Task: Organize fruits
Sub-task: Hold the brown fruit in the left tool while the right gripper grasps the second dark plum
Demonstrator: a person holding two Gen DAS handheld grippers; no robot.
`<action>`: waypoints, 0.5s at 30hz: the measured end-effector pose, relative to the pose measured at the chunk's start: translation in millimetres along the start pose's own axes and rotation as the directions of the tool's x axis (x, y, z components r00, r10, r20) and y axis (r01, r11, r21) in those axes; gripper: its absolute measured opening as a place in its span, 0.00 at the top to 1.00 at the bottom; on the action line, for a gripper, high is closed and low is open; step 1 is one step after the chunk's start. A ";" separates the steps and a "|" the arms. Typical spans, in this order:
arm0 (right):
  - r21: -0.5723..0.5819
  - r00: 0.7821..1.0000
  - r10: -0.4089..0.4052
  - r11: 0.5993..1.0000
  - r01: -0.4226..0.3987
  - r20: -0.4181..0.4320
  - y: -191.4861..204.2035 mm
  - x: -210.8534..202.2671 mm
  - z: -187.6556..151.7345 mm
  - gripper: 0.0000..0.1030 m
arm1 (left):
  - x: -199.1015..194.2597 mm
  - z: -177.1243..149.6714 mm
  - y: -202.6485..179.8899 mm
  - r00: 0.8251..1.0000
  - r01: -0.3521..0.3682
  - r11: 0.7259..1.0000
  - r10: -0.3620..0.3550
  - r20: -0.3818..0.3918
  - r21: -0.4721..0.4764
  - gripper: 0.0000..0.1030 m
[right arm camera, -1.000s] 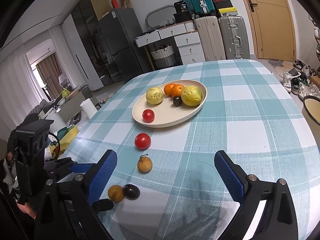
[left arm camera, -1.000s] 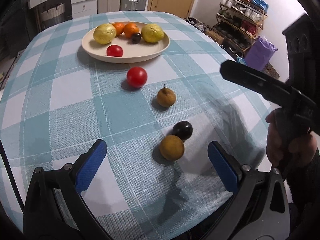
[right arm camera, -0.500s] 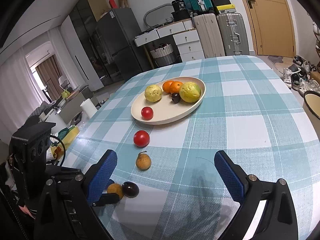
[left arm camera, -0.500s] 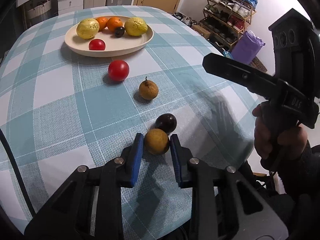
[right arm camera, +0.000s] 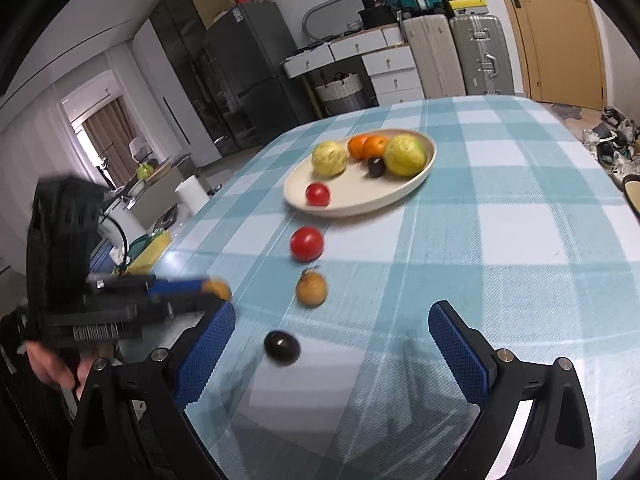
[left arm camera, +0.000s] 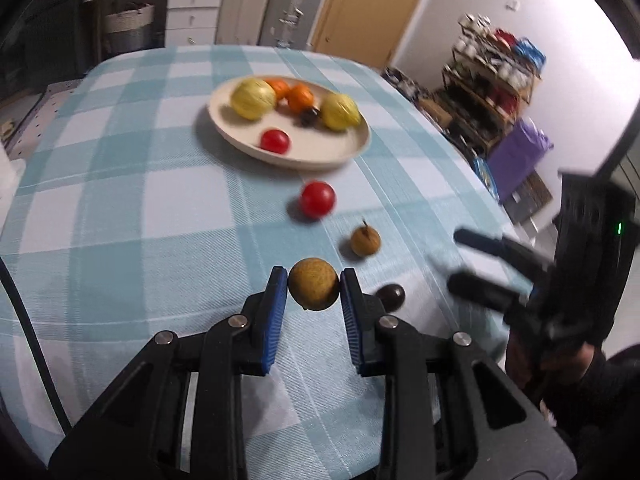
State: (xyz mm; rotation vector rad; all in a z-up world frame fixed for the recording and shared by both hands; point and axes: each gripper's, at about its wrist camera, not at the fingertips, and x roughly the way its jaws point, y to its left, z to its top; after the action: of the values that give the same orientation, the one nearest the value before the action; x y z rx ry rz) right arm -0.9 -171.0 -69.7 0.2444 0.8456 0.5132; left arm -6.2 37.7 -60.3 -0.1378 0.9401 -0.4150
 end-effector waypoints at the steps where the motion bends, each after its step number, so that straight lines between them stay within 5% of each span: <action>1: -0.003 1.000 0.007 1.000 -0.007 -0.007 2.2 1.6 -2.0 0.03 | -1.8 1.1 1.5 1.000 -0.005 1.000 0.005 0.007 -0.005 0.76; 9: -0.046 0.998 0.043 0.998 -0.044 -0.039 21.3 11.1 -12.6 0.04 | -11.8 4.5 14.5 1.000 -0.007 0.998 0.009 0.027 -0.056 0.76; 15: -0.044 0.994 0.082 0.995 -0.085 -0.075 24.2 20.3 -13.9 0.26 | -14.0 4.1 17.4 0.999 -0.023 0.997 0.025 0.035 -0.069 0.76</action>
State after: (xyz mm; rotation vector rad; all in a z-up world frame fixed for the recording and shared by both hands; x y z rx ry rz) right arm -8.4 -139.7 -82.1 0.2191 0.8959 0.6228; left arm -5.1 58.9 -52.5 -0.1954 0.9202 -0.3574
